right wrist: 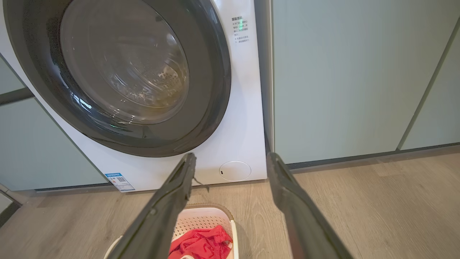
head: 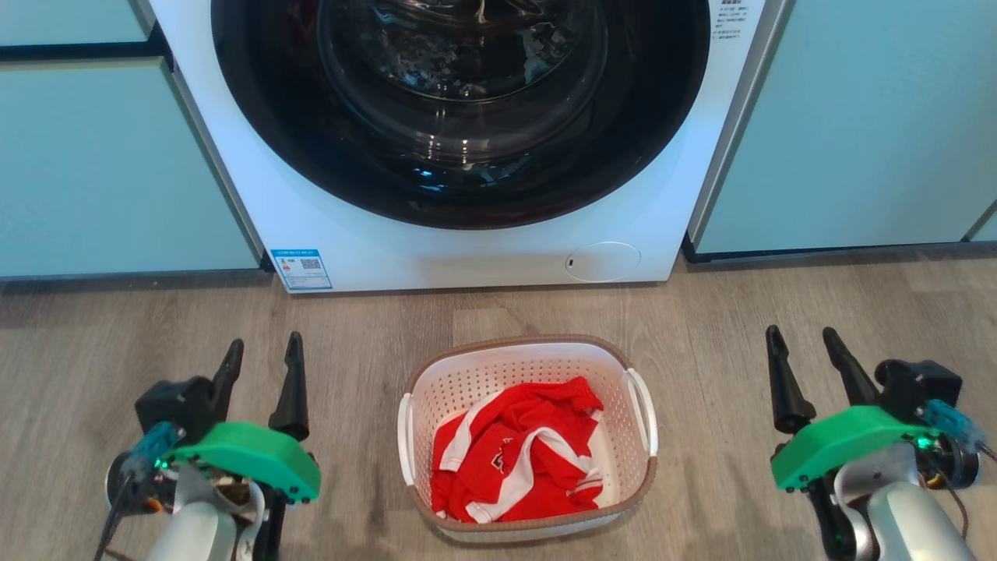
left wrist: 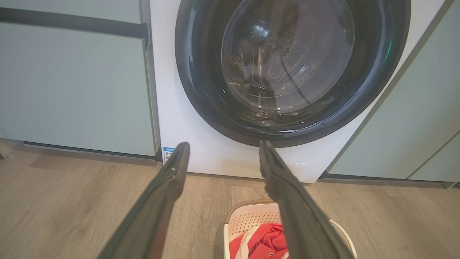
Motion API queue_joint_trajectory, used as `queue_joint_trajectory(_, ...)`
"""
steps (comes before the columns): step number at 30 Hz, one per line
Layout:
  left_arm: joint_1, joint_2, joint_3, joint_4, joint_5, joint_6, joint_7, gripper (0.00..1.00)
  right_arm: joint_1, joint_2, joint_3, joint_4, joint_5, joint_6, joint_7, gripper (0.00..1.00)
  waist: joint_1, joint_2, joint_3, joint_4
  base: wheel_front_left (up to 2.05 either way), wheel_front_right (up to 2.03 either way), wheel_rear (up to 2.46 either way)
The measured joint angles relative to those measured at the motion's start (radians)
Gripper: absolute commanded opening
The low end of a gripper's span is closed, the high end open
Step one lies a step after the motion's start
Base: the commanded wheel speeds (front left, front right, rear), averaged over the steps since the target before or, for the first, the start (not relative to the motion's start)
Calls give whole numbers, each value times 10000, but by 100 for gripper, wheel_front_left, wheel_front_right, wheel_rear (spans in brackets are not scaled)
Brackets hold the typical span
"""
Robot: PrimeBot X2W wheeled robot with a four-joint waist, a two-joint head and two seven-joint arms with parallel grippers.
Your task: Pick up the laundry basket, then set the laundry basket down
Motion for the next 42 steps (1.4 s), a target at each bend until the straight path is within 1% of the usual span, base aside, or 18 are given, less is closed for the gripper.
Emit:
queue_joint_trajectory(9,0,-4,-42,-54,458,29,-169,100,0,0,33,-13,-635,0,-286,100,0,0,-13,27,0,0,0)
queue_joint_trajectory(25,0,125,-337,-102,1778,410,-268,100,-2,-13,161,31,-2184,0,-704,100,0,0,-20,19,0,0,0)
queue_joint_trajectory(42,0,144,-360,-54,1670,554,-176,100,0,-8,-25,148,-2155,0,-704,100,0,0,-30,33,0,0,0)
